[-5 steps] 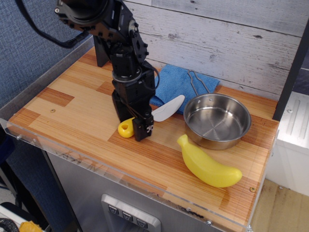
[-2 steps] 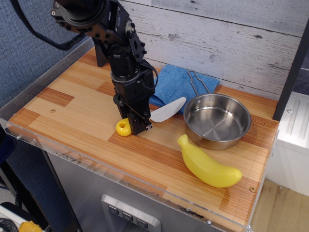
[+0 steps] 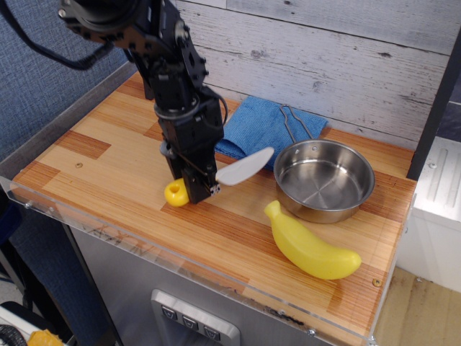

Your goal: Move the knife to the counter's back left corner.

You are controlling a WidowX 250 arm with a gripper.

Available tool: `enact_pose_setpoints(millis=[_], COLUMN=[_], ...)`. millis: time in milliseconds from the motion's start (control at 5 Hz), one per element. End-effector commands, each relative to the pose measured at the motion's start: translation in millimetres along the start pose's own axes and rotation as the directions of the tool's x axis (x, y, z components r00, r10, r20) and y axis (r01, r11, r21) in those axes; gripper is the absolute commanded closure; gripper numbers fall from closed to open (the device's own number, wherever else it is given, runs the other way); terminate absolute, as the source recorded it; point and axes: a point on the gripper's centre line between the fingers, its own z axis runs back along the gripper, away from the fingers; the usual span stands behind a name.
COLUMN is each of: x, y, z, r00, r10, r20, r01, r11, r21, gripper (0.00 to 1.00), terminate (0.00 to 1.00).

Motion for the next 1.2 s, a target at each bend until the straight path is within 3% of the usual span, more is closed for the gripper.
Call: enact_pose_setpoints(millis=[0,400,600,1000], x=[0,-3,0,12], y=[3,29,50,105], z=[57,99,102,80], r00=[0.996,0.984,0.979,0.968], r10=[0.013,0.098,0.132,0.219], r20=[0.086,0.151,0.158,0.124], r01=[-0.017,-0.107,-0.140,-0.224], r11=[0.998,0.993,0.989,0.974], r21=[0.053,0.054,0.043,0.028], gripper=[1.00,1.00,1.00,1.00], terminate=[0.00,0.00,0.00,0.00])
